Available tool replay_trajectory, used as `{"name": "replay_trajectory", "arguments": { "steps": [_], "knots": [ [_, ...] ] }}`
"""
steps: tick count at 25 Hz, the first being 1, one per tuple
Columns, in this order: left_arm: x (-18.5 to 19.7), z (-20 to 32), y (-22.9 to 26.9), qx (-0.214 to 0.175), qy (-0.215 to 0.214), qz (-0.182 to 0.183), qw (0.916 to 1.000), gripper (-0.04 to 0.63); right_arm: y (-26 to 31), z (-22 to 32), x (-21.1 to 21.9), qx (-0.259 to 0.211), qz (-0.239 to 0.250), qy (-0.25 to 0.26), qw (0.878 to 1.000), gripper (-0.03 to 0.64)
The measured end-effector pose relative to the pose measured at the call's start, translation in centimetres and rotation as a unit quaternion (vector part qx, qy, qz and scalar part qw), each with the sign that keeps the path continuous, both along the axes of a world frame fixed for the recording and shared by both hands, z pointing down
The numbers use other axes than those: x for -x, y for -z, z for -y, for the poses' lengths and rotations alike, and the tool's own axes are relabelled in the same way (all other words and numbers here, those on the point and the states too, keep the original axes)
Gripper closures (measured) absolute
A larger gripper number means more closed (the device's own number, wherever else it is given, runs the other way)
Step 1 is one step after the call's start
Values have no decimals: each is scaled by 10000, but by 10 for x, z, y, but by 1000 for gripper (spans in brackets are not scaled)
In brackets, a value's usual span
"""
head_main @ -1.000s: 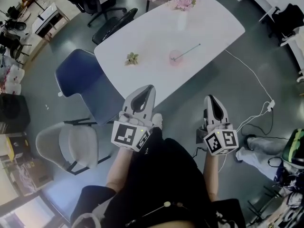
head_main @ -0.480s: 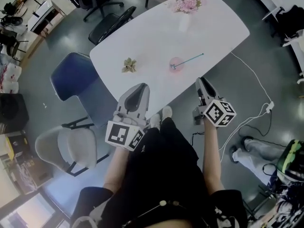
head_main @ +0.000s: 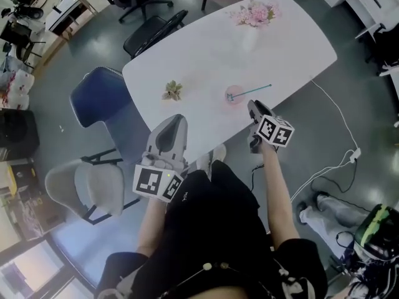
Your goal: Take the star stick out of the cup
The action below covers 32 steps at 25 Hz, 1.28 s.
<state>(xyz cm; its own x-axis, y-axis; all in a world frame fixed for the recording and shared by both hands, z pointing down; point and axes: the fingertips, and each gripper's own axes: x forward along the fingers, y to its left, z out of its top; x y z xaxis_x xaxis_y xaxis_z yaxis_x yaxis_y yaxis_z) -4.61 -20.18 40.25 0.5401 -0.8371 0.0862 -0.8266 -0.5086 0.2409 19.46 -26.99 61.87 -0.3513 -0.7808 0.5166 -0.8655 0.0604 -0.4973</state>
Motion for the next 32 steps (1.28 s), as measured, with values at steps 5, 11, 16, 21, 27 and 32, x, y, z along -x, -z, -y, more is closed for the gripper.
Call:
{"name": "replay_trajectory", "arguments": {
  "steps": [5,11,16,21,27,32],
  "knots": [
    [7,2,-2,67,151,111,9998,588,-19,19,4,235,-113,69,9996,509],
    [9,9,-7,138,264,204,9993,588,-26,40,2,349,-266,108,9990,521],
    [6,10,-9,179,266,242,9992,588,-26,43,2,395,-341,146,9985,535],
    [5,12,-13,238,281,242,9990,588,-24,46,3,323,-441,180,9983,584],
    [4,13,-9,197,310,274,9990,588,-13,44,11,137,-630,343,9973,595],
    [6,10,-8,191,307,285,9989,588,-5,41,13,4,-776,377,9963,597]
  ]
}}
